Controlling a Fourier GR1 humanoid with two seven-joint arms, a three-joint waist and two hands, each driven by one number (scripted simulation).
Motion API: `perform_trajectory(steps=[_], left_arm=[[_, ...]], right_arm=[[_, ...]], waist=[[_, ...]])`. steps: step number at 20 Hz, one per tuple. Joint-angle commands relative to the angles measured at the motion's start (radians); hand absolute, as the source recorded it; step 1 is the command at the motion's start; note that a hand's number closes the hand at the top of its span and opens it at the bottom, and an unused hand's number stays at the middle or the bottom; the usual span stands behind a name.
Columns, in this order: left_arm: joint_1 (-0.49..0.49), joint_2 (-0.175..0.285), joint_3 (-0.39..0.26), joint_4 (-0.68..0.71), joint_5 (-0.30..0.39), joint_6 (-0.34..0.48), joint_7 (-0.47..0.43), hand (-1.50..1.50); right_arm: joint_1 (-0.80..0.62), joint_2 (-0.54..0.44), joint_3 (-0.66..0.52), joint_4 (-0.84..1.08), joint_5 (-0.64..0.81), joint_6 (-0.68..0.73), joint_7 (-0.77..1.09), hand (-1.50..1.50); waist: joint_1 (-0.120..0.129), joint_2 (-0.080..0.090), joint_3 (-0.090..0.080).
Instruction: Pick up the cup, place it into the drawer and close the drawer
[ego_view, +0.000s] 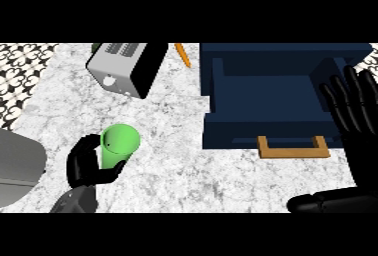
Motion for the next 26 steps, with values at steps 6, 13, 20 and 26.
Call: perform_trajectory(steps=[6, 13, 20, 26], left_arm=[[-0.020, 0.039, -0.059, -0.184, -0.017, -0.147, 0.064, 1.50], [-0.019, 0.034, -0.144, -0.536, -0.035, -0.033, 0.333, 1.50], [-0.022, -0.018, -0.150, -0.710, -0.060, 0.036, 0.492, 1.50], [-0.245, -0.052, -0.142, -0.766, -0.084, 0.186, 0.691, 1.50]], right_arm=[[0.009, 0.038, 0.063, -0.033, 0.061, -0.043, 0.030, -1.50], [-0.018, 0.020, 0.011, 0.026, 0.032, -0.031, 0.003, -1.50], [-0.017, -0.029, -0.068, 0.047, -0.051, 0.021, 0.001, -1.50], [0.052, -0.012, -0.046, -0.012, -0.022, 0.019, -0.023, -1.50]], waist=[[0.009, -0.004, 0.001], [0.014, -0.005, 0.002], [0.007, -0.002, 0.001], [0.000, -0.003, 0.001]])
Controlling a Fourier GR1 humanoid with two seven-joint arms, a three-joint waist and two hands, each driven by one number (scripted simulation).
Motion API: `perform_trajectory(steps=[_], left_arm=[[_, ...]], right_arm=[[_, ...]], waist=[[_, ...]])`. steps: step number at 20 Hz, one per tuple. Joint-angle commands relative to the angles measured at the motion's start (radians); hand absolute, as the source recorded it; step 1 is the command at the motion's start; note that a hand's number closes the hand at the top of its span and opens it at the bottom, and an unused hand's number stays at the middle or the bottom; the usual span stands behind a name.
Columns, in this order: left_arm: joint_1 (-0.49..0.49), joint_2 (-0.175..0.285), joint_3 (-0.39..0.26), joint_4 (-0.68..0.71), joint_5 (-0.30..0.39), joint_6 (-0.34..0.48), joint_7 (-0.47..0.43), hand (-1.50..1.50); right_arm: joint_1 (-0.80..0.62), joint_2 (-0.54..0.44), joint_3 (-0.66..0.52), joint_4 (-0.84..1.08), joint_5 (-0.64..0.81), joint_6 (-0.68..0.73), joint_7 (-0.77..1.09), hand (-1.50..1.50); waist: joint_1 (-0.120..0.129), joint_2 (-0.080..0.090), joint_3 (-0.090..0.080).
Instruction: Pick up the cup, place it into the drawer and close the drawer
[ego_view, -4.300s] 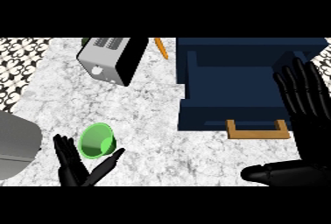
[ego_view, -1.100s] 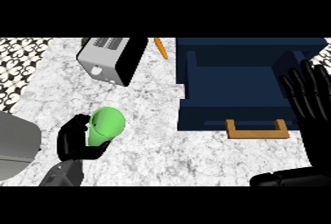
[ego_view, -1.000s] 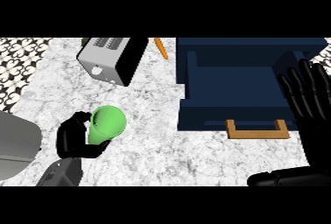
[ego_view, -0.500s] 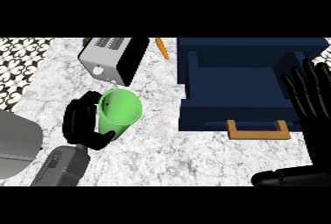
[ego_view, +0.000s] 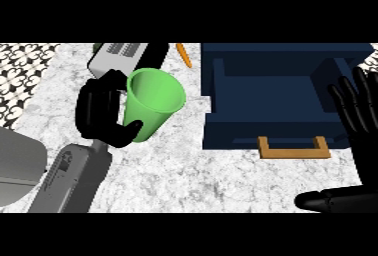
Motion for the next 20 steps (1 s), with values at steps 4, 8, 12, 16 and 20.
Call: perform_trajectory(steps=[4, 8, 12, 16, 20], left_arm=[[-0.205, -0.041, 0.011, 0.016, -0.069, 0.107, 0.154, 1.50], [-0.273, -0.045, -0.003, -0.006, -0.114, 0.153, 0.248, 1.50], [-0.374, -0.062, 0.025, 0.096, -0.156, 0.164, 0.248, 1.50], [-0.545, -0.096, 0.059, 0.276, -0.169, 0.169, 0.251, 1.50], [-0.602, -0.144, 0.009, 0.332, -0.204, 0.232, 0.278, 1.50]], right_arm=[[-0.020, -0.003, 0.015, -0.002, 0.037, -0.008, 0.004, -1.50], [0.005, 0.013, 0.009, 0.089, 0.036, 0.021, -0.097, -1.50], [0.007, 0.059, 0.091, -0.033, 0.092, -0.054, 0.009, -1.50], [0.022, 0.008, 0.007, -0.003, 0.015, 0.005, -0.028, -1.50], [0.013, 0.046, 0.065, 0.065, 0.095, -0.016, -0.079, -1.50]], waist=[[-0.003, 0.001, 0.000], [0.000, 0.001, 0.000], [-0.005, 0.001, 0.000], [-0.015, 0.004, 0.000], [-0.011, 0.003, 0.000]])
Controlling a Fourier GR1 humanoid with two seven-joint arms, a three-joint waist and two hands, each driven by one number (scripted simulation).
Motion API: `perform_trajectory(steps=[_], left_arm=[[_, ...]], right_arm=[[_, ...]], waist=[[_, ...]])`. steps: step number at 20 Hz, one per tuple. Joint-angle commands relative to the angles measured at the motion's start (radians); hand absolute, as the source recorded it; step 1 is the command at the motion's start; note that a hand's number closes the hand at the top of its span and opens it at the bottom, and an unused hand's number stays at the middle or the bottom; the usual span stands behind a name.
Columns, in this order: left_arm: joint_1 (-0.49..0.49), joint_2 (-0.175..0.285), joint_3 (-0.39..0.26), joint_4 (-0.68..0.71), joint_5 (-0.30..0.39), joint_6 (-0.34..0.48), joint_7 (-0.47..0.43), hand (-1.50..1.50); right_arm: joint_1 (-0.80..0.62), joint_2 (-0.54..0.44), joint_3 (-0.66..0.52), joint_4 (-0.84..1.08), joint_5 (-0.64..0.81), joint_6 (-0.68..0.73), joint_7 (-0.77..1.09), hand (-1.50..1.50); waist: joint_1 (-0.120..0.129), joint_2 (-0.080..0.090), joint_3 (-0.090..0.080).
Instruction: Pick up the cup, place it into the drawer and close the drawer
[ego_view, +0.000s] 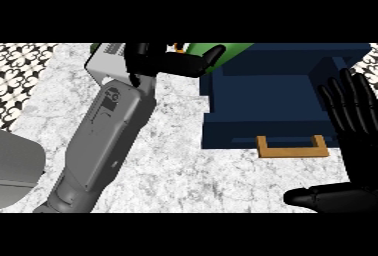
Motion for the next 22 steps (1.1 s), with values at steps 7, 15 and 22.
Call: perform_trajectory(steps=[7, 15, 22], left_arm=[[-0.213, -0.031, -0.050, 0.268, 0.061, 0.125, -0.021, 1.50], [-0.312, -0.031, -0.101, 0.561, 0.167, 0.112, -0.160, 1.50], [-0.384, -0.032, -0.273, 0.646, 0.280, 0.164, -0.146, 1.50]], right_arm=[[0.044, 0.008, 0.025, -0.046, 0.002, 0.014, 0.000, -1.50], [-0.006, -0.031, -0.046, 0.044, -0.060, 0.058, -0.041, -1.50], [-0.095, -0.025, -0.035, 0.064, -0.058, 0.032, -0.009, -1.50]], waist=[[-0.013, 0.001, 0.000], [-0.037, 0.011, 0.001], [-0.064, 0.016, 0.001]])
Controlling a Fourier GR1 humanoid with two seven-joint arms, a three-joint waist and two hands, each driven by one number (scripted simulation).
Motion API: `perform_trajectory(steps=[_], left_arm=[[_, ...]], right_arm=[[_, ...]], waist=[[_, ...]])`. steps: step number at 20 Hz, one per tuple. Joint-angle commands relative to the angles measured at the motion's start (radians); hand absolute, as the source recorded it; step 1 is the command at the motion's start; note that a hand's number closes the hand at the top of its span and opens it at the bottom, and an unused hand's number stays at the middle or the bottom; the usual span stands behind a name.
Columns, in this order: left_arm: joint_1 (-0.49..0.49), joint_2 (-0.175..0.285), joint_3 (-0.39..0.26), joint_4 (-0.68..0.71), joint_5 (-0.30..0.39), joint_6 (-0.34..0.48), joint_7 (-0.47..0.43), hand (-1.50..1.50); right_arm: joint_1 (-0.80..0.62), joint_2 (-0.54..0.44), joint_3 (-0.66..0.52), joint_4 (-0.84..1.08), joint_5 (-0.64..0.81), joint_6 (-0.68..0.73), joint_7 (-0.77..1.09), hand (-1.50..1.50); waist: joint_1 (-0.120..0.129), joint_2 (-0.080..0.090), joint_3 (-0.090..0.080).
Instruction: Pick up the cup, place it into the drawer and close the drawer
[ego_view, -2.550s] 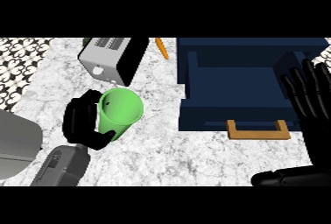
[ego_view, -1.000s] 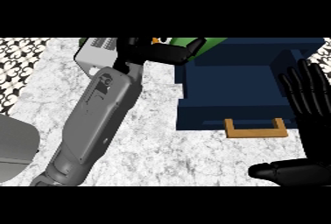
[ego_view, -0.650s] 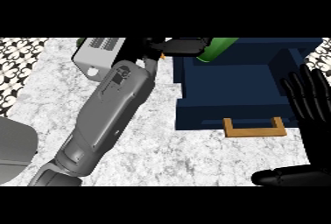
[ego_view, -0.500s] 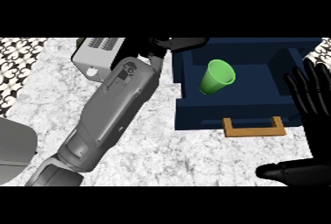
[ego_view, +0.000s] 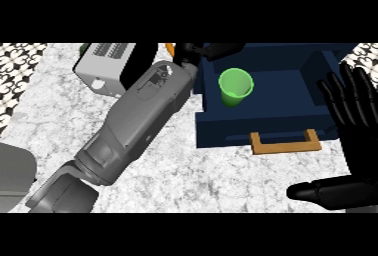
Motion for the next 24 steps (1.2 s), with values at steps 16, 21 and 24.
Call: perform_trajectory(steps=[16, 21, 24], left_arm=[[-0.074, 0.000, -0.311, 0.153, 0.103, 0.089, 0.034, -1.50], [-0.093, 0.000, -0.280, 0.131, 0.176, 0.066, -0.002, -1.50], [-0.059, 0.000, -0.282, 0.054, 0.236, 0.089, -0.053, -1.50]], right_arm=[[-0.037, 0.039, 0.063, 0.008, 0.024, -0.014, 0.002, -1.50], [-0.094, 0.012, 0.016, 0.032, -0.035, 0.004, 0.012, -1.50], [-0.039, 0.007, 0.008, 0.011, -0.096, 0.040, 0.022, -1.50]], waist=[[-0.049, 0.014, 0.001], [-0.045, 0.015, 0.000], [-0.047, 0.010, 0.000]])
